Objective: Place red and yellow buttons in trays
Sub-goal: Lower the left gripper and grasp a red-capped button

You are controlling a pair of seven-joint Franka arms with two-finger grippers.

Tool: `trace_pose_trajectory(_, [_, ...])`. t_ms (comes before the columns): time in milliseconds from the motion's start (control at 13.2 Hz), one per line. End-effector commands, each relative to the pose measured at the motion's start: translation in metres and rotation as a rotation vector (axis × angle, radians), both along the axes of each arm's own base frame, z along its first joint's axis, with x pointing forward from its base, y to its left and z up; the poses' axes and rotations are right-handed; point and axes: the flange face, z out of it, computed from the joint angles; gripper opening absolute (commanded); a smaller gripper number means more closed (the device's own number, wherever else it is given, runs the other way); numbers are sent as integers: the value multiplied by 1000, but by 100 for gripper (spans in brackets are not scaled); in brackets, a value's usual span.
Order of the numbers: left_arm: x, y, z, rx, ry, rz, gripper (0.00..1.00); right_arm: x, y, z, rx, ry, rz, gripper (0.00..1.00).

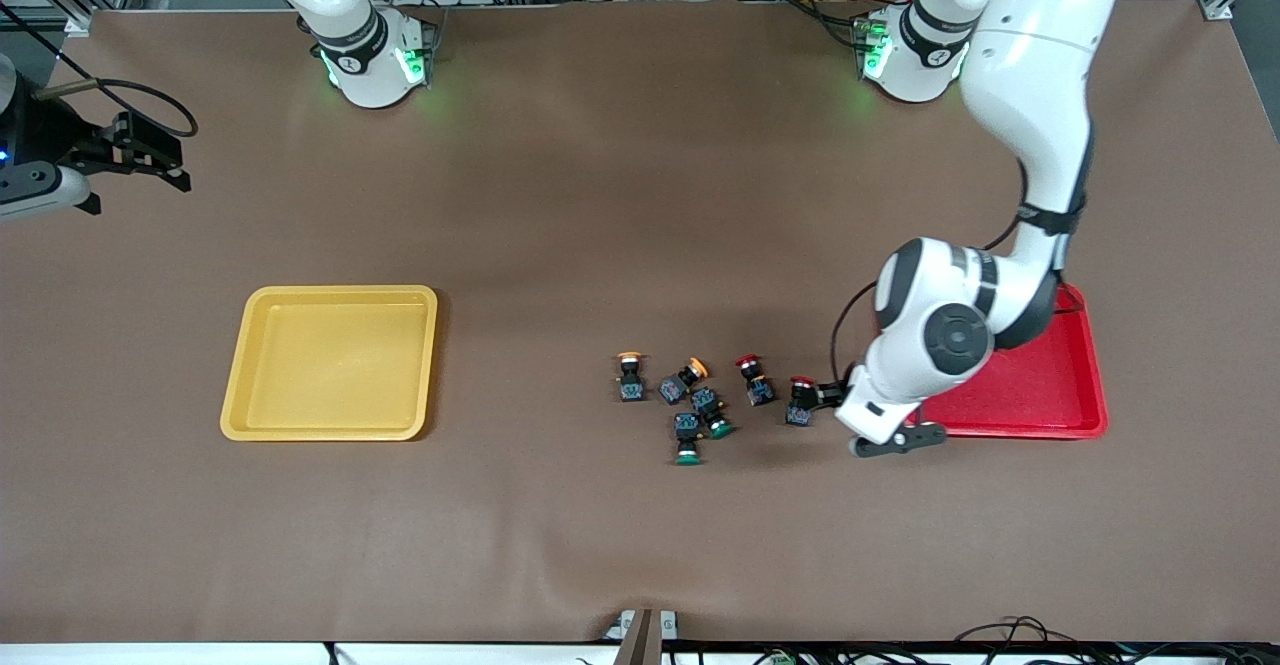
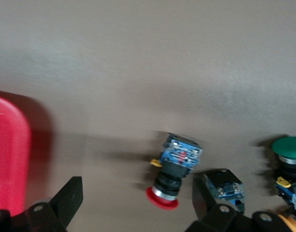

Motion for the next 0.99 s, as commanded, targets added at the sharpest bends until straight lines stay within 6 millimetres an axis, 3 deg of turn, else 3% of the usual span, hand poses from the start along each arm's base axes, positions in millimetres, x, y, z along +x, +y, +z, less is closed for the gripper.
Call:
trace_pose_trajectory(0, [3,-14,-10,-9,-27,0,100,-4,-2,1,9,-6,-18,100])
trace_pose_trajectory(608, [-5,-40,-58,-8,-73,-22,100,1,-2,-3,16,-1,-19,100])
trace_pose_trajectory(836, [-5,-39,-61,-8,-71,-17,100,2,-2,-2,24,-5,-21,100])
trace_pose_trajectory(912, [-5,-39,-61,-8,-71,-17,89,3,-3,-3,25,-5,-22,100])
